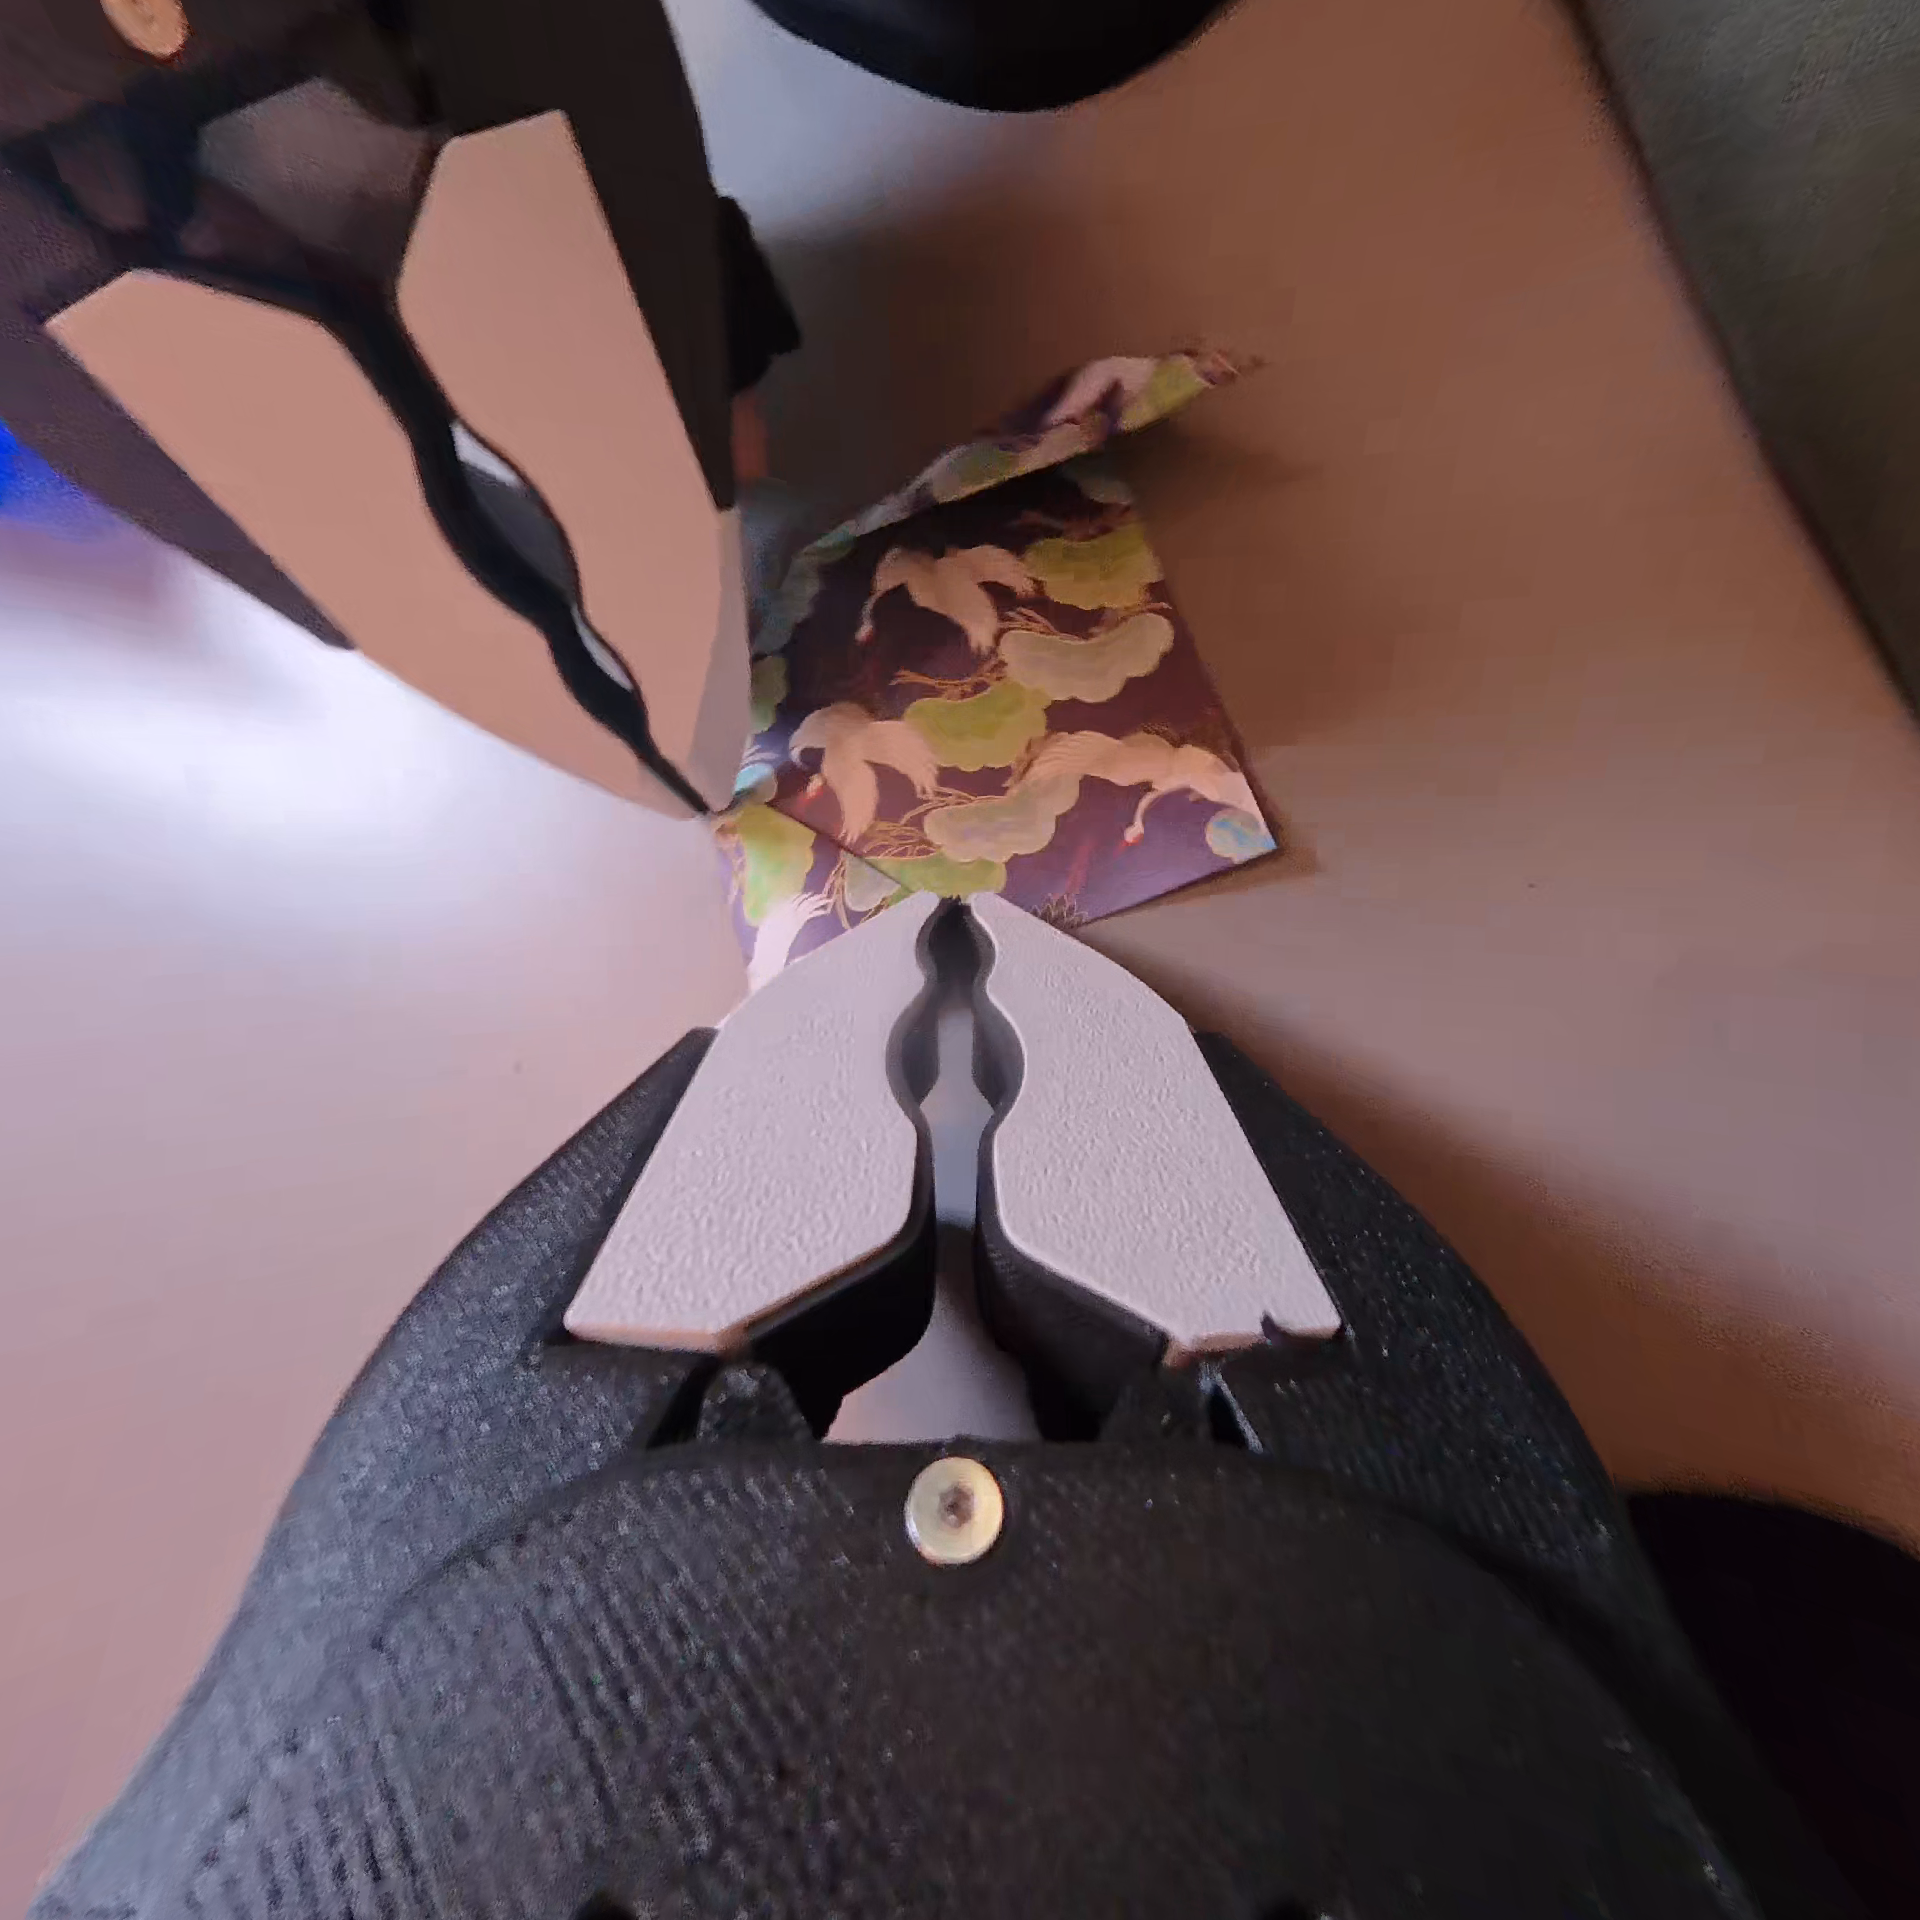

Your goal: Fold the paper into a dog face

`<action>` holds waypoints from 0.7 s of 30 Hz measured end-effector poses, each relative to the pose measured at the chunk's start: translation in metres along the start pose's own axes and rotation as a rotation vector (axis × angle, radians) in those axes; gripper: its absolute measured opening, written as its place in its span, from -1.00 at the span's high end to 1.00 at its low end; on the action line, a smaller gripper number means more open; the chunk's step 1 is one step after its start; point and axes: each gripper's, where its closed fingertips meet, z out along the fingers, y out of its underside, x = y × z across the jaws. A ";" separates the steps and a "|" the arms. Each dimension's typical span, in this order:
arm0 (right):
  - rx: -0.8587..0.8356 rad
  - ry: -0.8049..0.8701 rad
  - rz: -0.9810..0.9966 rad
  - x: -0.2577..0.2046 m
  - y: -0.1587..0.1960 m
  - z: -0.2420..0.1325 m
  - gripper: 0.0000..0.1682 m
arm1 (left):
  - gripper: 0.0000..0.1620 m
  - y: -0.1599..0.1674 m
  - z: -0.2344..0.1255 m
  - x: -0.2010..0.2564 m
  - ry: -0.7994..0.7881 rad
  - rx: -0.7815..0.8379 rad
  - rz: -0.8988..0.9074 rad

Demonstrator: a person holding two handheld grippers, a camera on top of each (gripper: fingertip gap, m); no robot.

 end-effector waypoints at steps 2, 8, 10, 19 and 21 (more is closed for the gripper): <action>0.001 -0.003 0.001 0.000 0.000 0.000 1.00 | 1.00 -0.001 -0.004 -0.004 -0.020 0.016 -0.004; 0.002 -0.003 0.001 0.000 0.000 0.000 1.00 | 1.00 0.002 -0.005 -0.006 -0.017 0.018 -0.018; 0.002 -0.003 0.000 0.000 0.000 0.000 1.00 | 1.00 0.003 -0.004 -0.005 -0.011 0.017 -0.034; 0.001 -0.003 0.003 0.000 0.000 0.000 1.00 | 1.00 0.005 -0.002 0.004 0.030 -0.025 -0.053; 0.000 -0.003 0.003 0.000 0.000 0.000 1.00 | 1.00 0.005 -0.002 0.004 0.055 -0.021 -0.132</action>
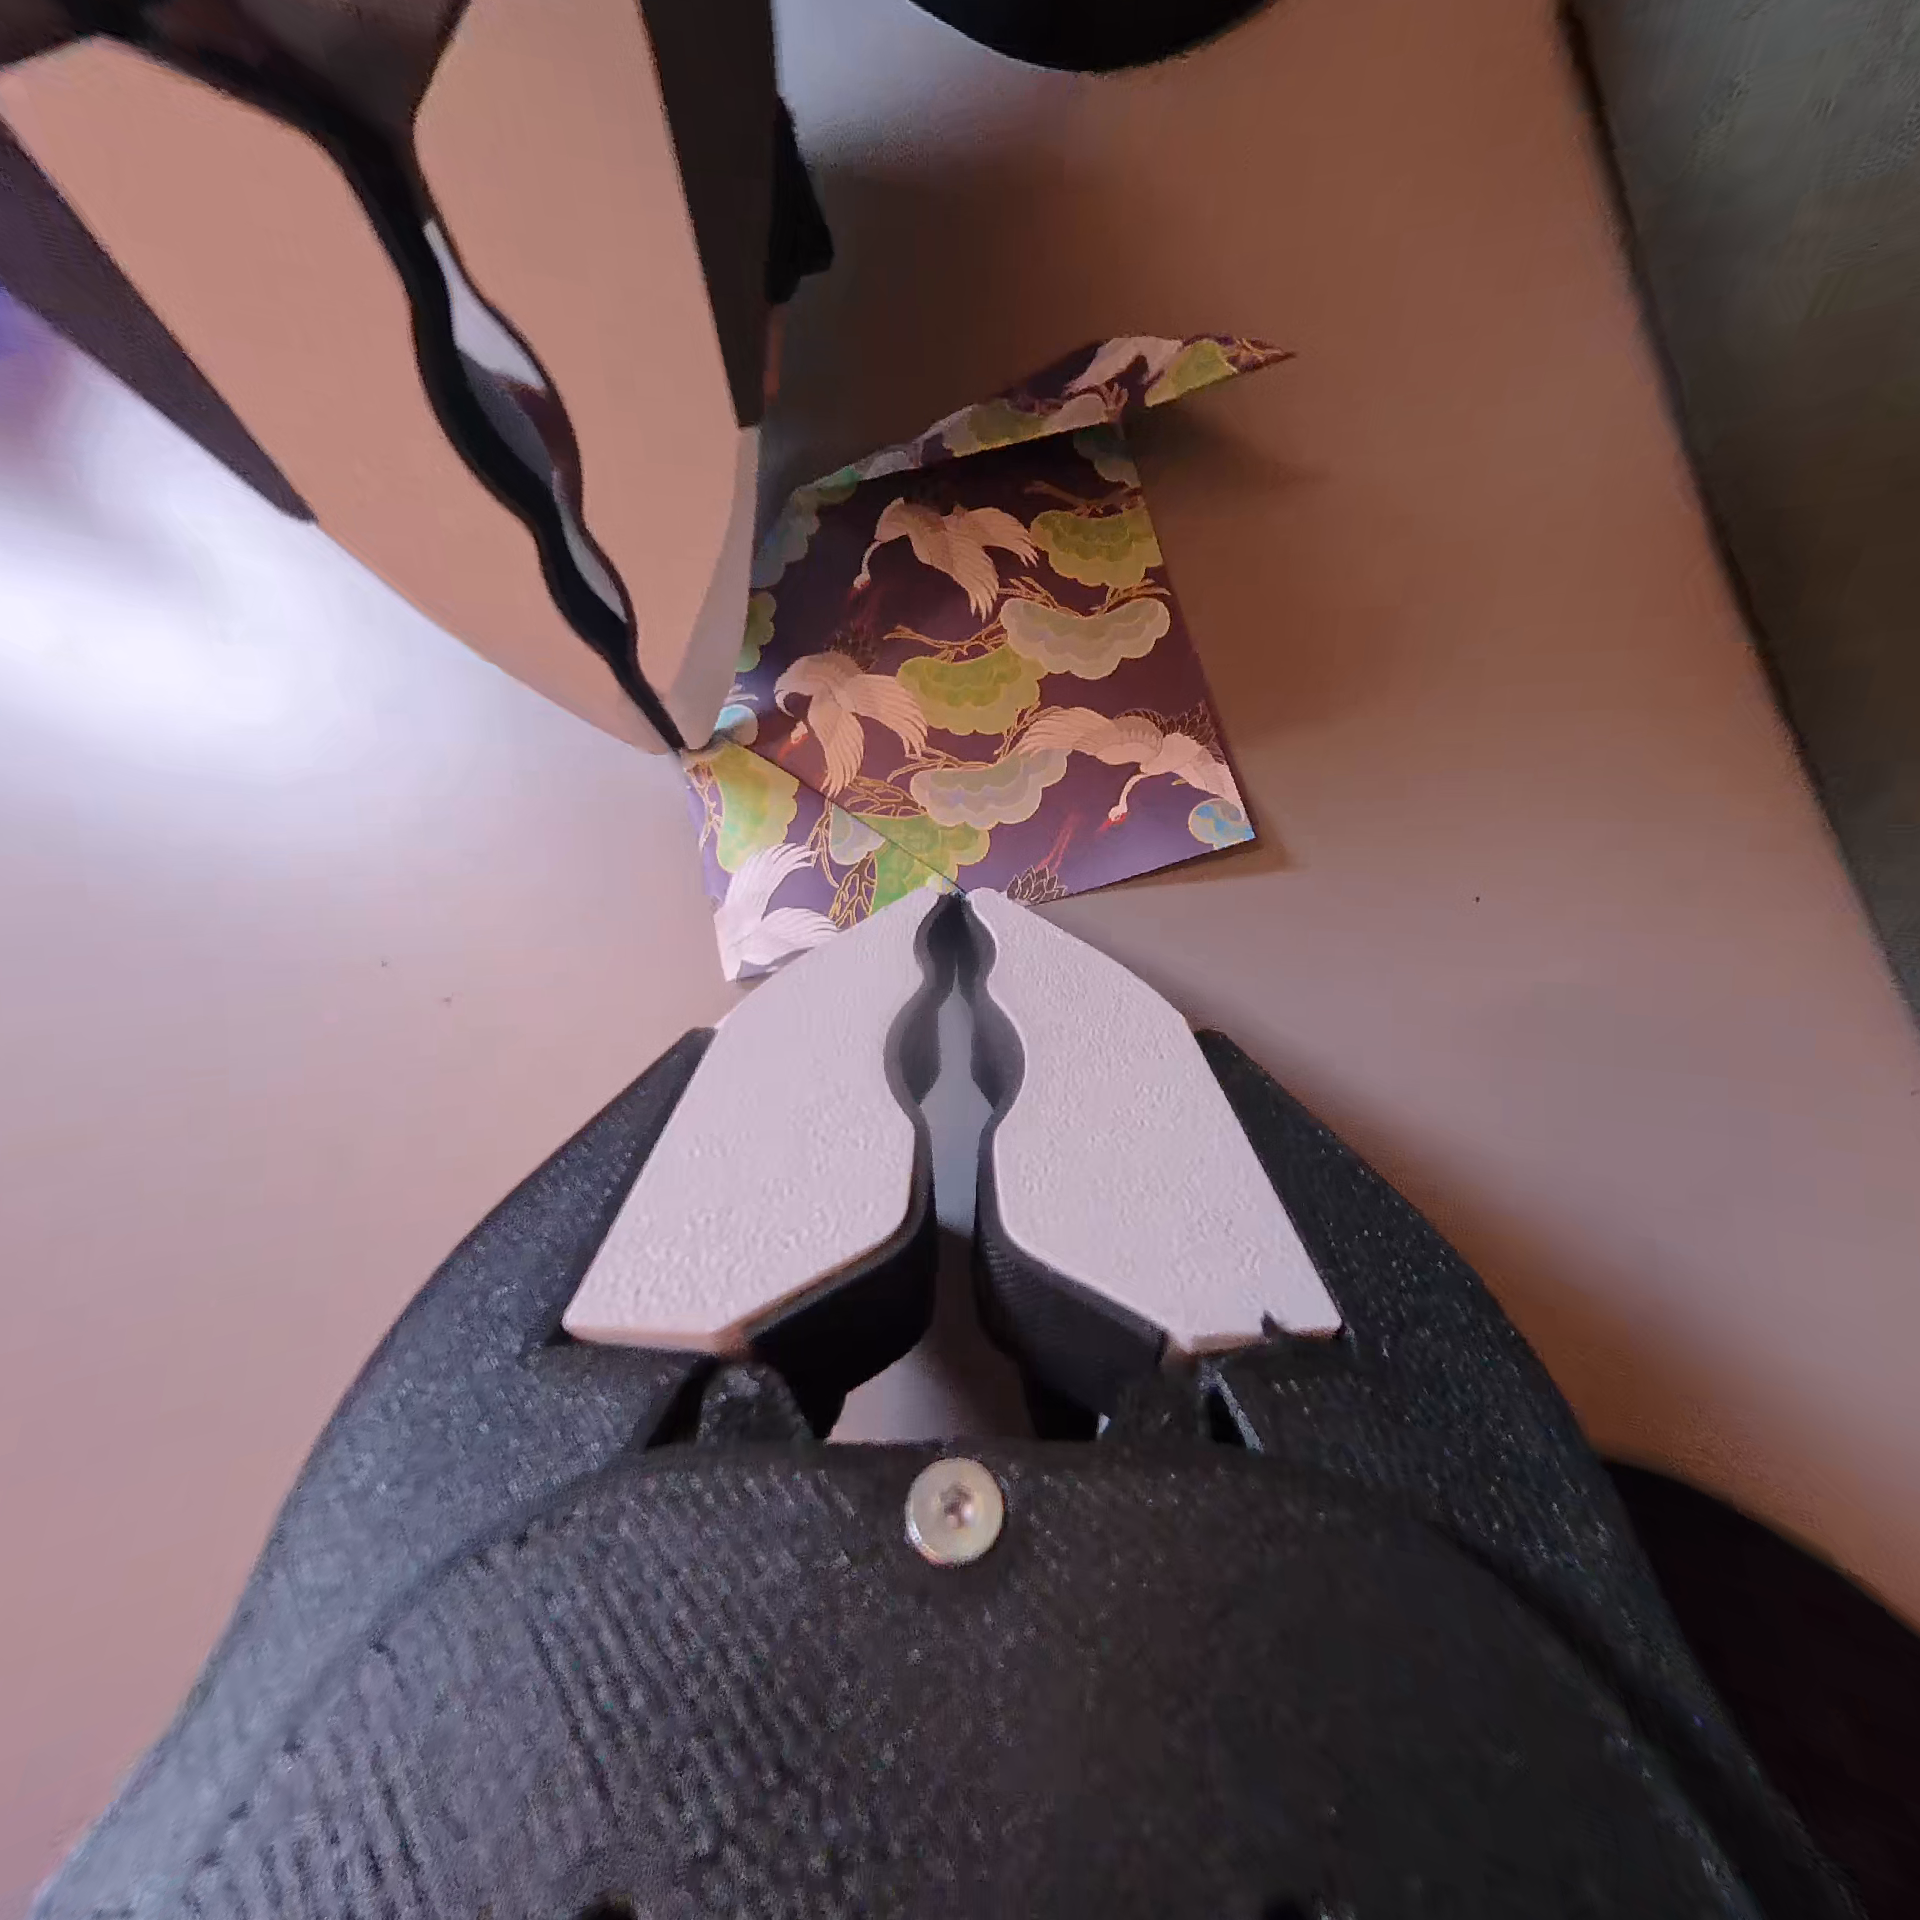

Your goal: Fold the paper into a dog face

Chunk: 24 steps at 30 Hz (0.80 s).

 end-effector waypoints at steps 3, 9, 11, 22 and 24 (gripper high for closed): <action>-0.001 -0.001 0.002 0.000 0.000 0.000 1.00 | 1.00 0.000 0.000 0.000 0.033 -0.027 -0.096; -0.003 -0.008 0.011 0.000 0.000 0.000 1.00 | 1.00 -0.001 0.000 -0.001 0.088 -0.060 -0.299; -0.004 -0.009 0.012 0.000 0.000 0.000 1.00 | 1.00 -0.002 0.001 0.000 0.117 -0.056 -0.356; 0.002 -0.008 0.009 0.000 0.000 0.000 1.00 | 1.00 -0.008 0.007 -0.005 0.041 -0.030 -0.204; 0.003 -0.007 0.008 0.000 0.000 0.000 1.00 | 1.00 -0.008 0.007 -0.005 0.012 -0.043 -0.164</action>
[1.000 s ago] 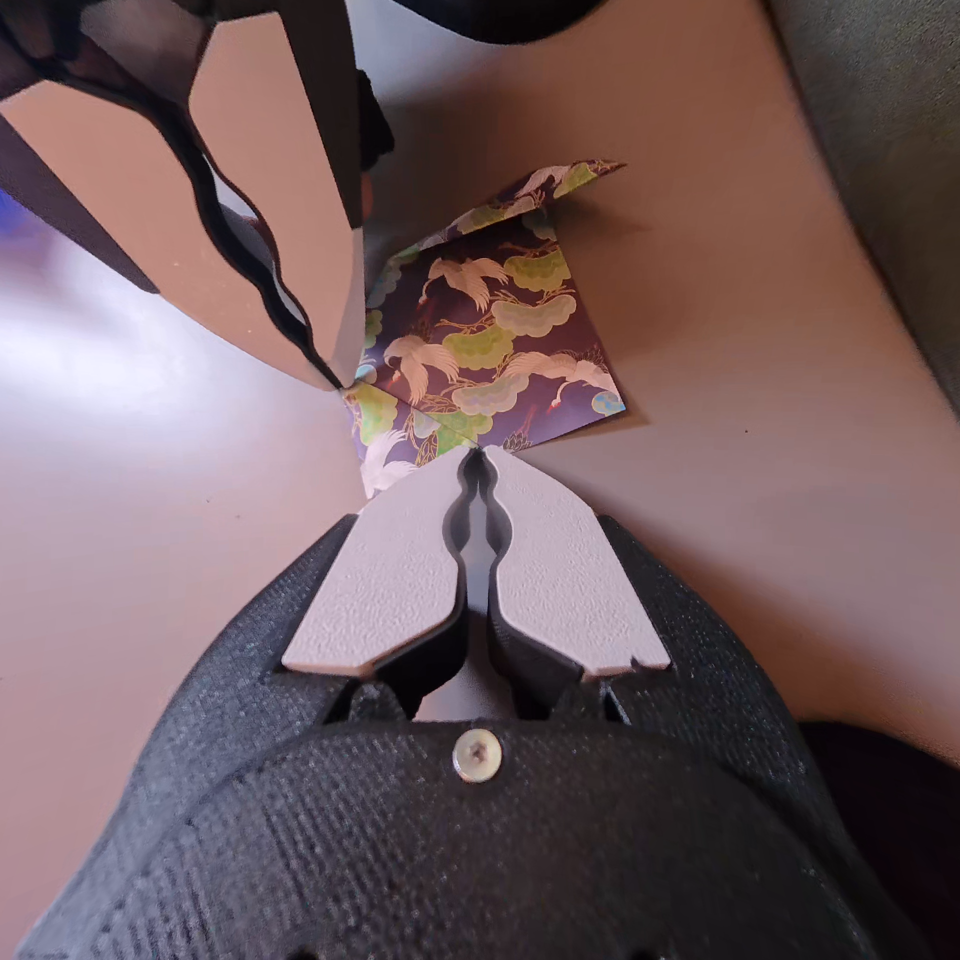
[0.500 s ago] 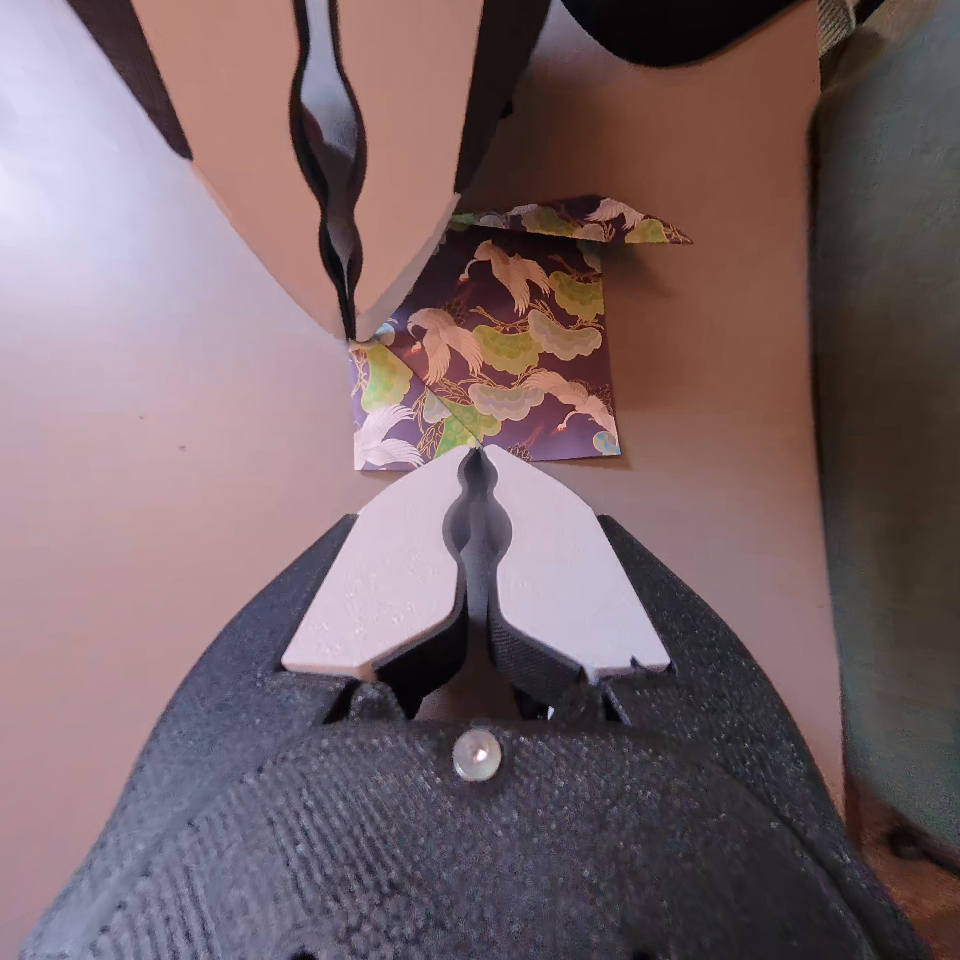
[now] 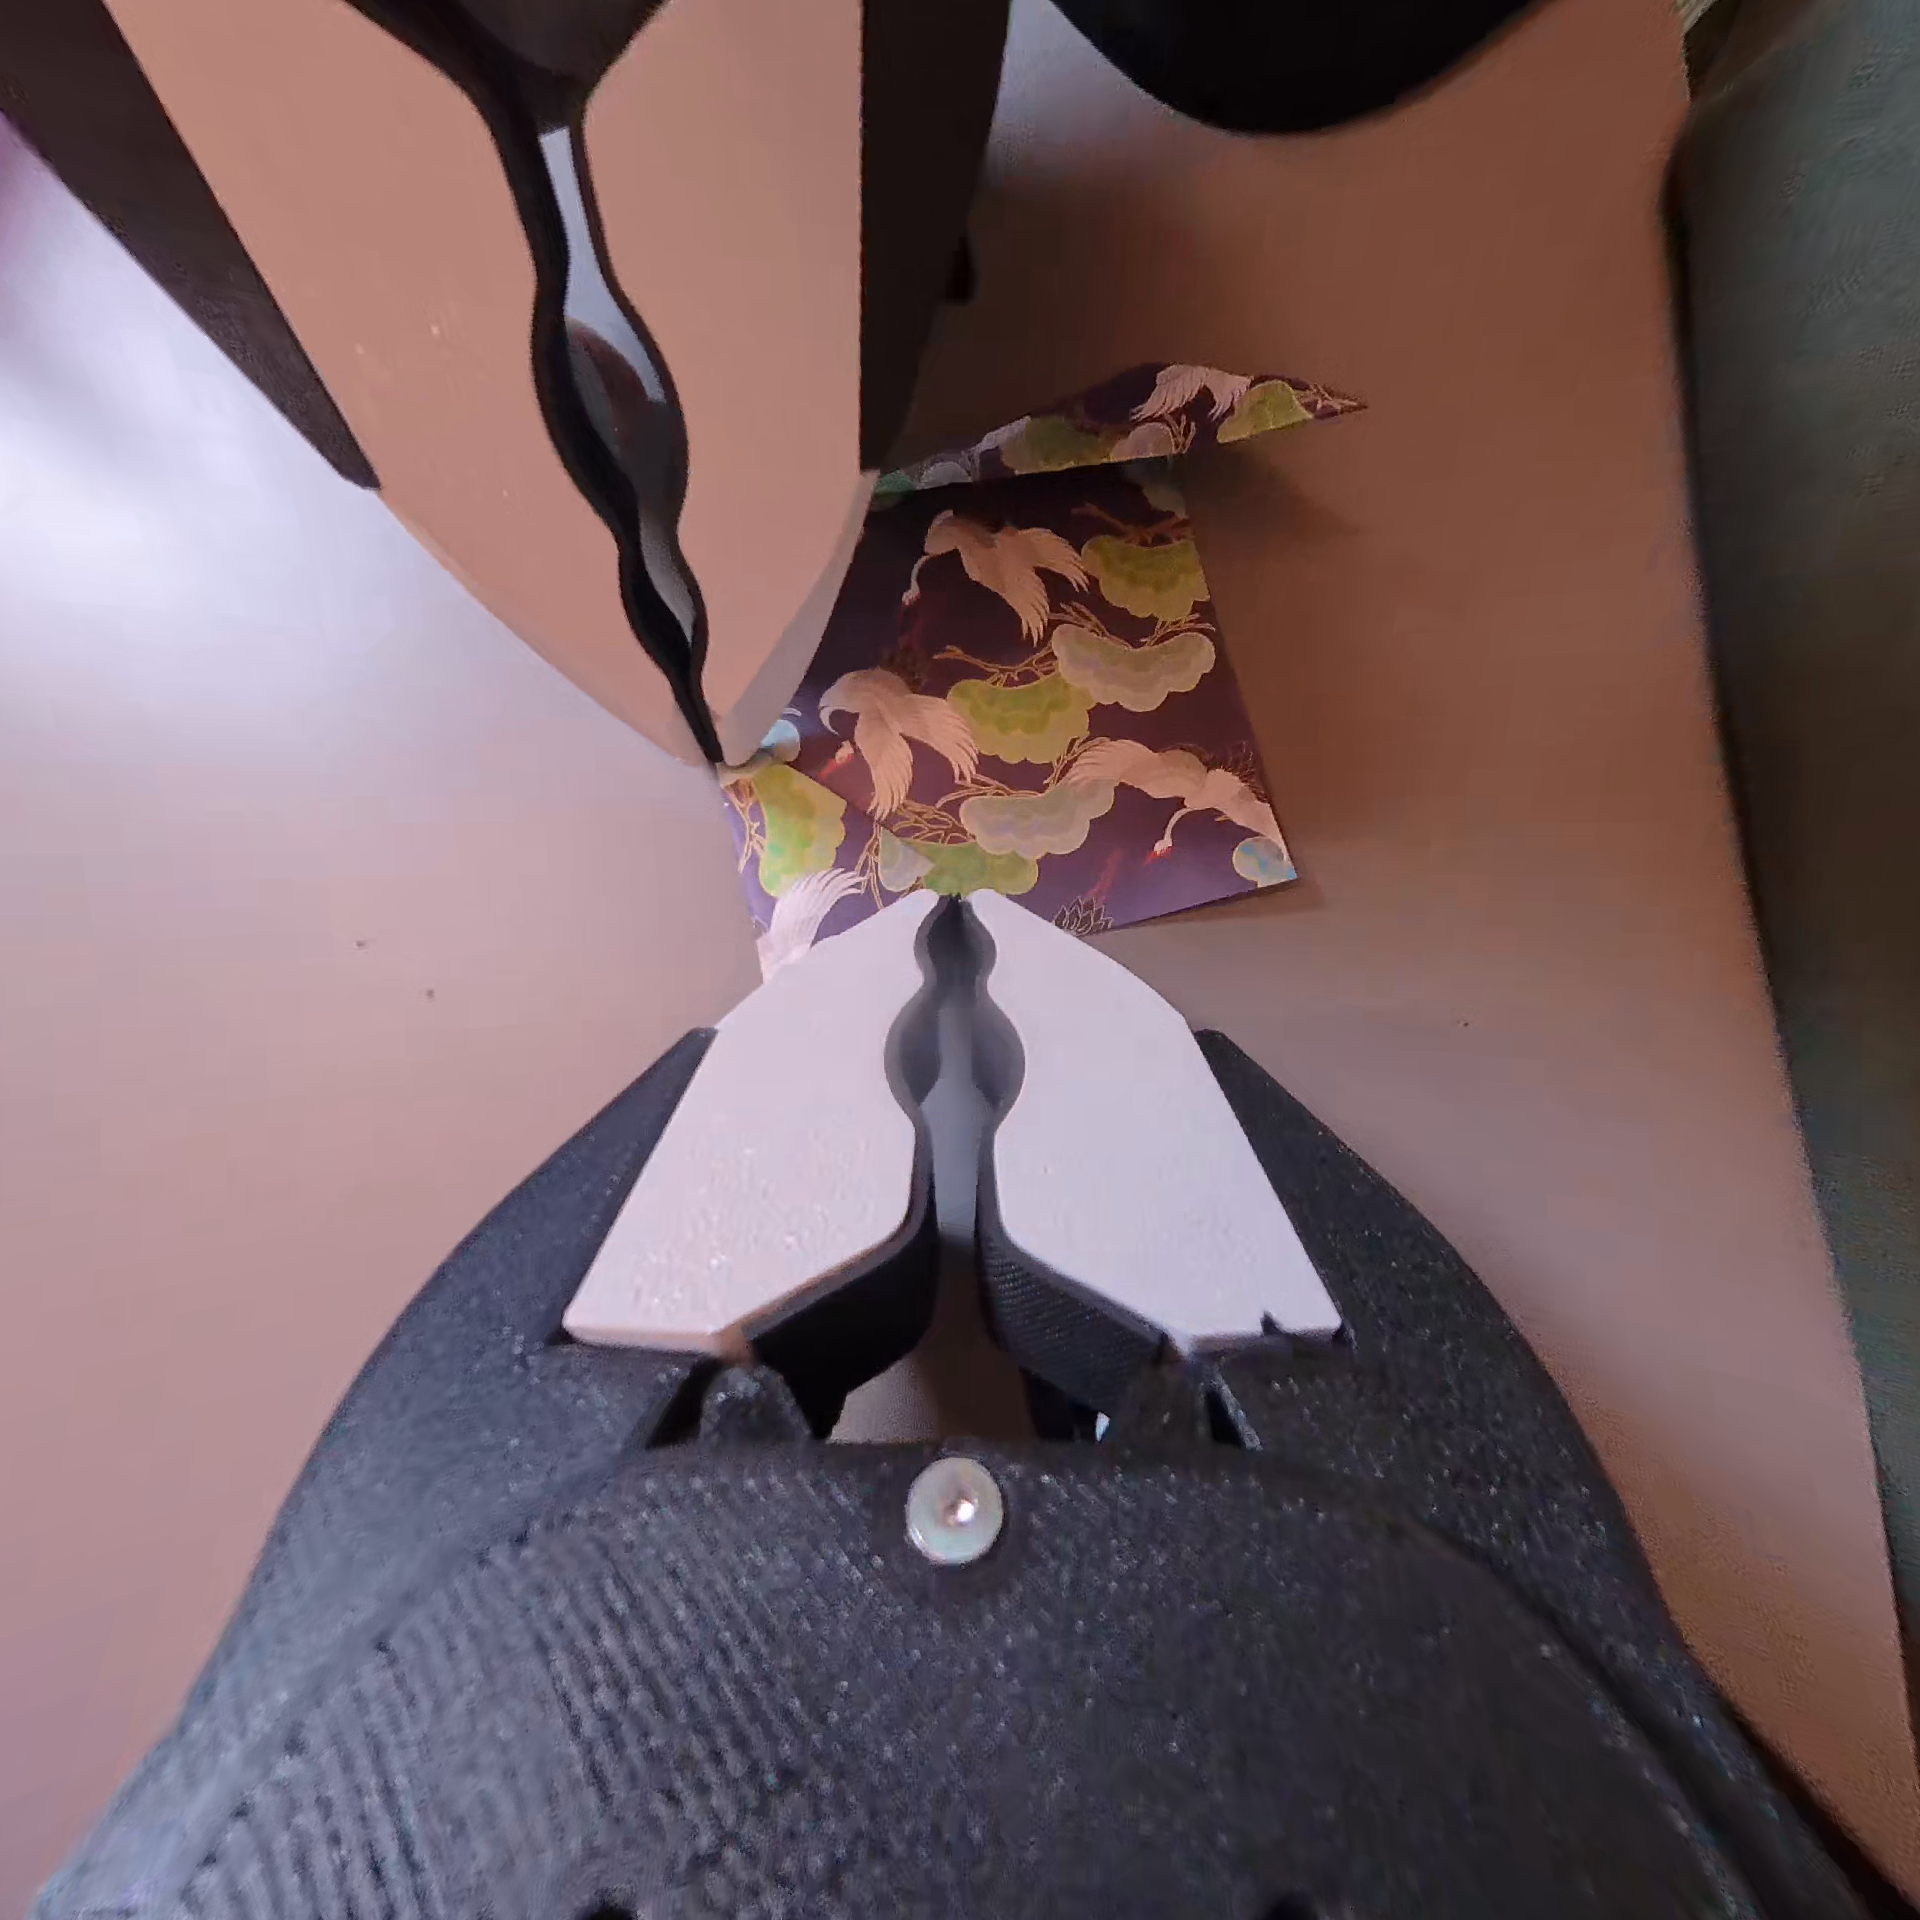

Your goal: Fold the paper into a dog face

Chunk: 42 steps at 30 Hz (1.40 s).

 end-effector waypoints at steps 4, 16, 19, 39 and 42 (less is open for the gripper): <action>0.001 -0.003 0.002 0.000 0.000 0.000 1.00 | 1.00 0.001 0.000 0.002 -0.051 -0.038 0.100; 0.007 -0.024 -0.005 -0.006 -0.003 0.002 1.00 | 1.00 0.006 -0.002 0.020 -0.026 -0.067 0.234; 0.007 -0.022 -0.009 -0.006 -0.003 0.002 1.00 | 1.00 0.012 -0.006 0.033 0.087 -0.058 0.221; 0.114 0.039 -0.051 -0.002 0.000 -0.039 0.97 | 1.00 -0.003 -0.001 -0.028 -0.257 0.048 0.155; 0.083 -0.002 0.012 -0.021 0.022 -0.054 0.99 | 1.00 -0.002 -0.002 -0.027 -0.301 0.007 0.139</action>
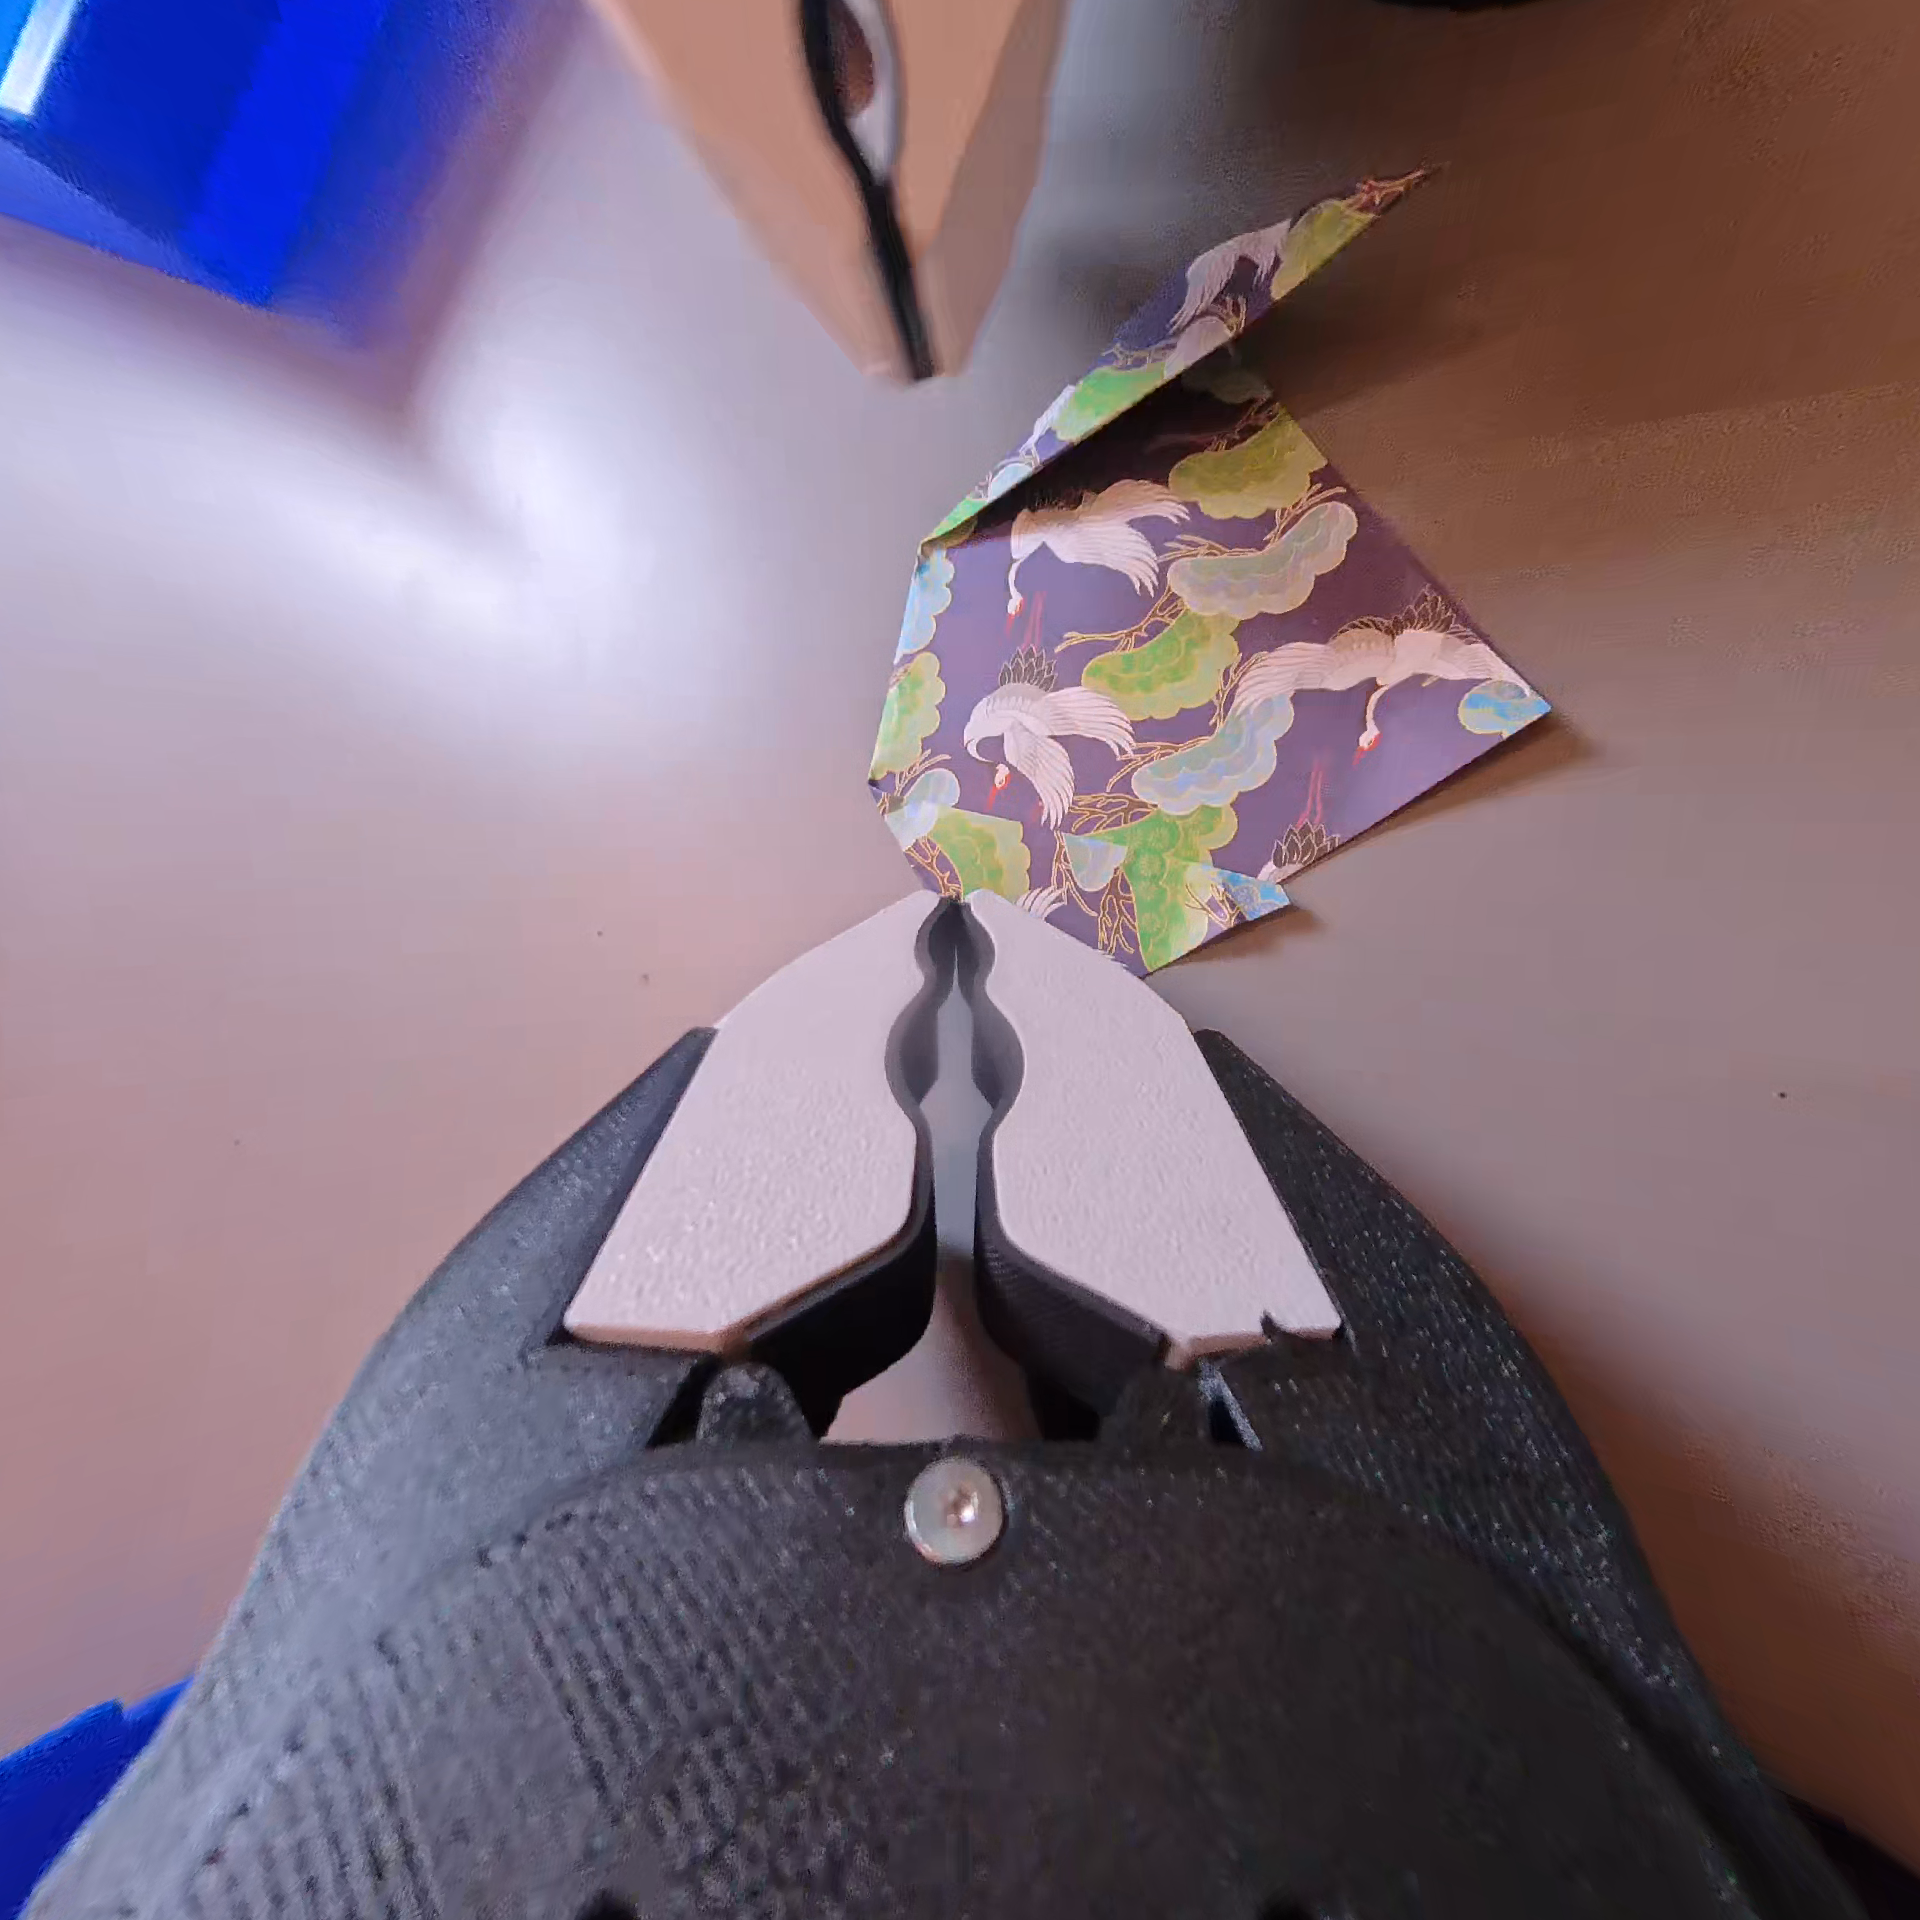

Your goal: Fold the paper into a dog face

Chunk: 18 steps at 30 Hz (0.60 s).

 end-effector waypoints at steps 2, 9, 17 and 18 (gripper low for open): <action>-0.029 -0.049 0.021 -0.022 0.011 0.003 1.00 | 1.00 0.000 0.000 0.001 -0.010 -0.014 -0.018; -0.137 0.011 0.021 -0.028 0.025 0.013 0.99 | 1.00 0.000 -0.004 0.013 0.081 0.012 -0.075; -0.172 0.066 -0.018 -0.006 0.025 0.014 1.00 | 1.00 -0.003 -0.008 0.027 0.178 0.085 -0.019; -0.169 0.071 -0.024 -0.004 0.025 0.015 1.00 | 1.00 -0.006 -0.009 0.025 0.170 0.111 -0.007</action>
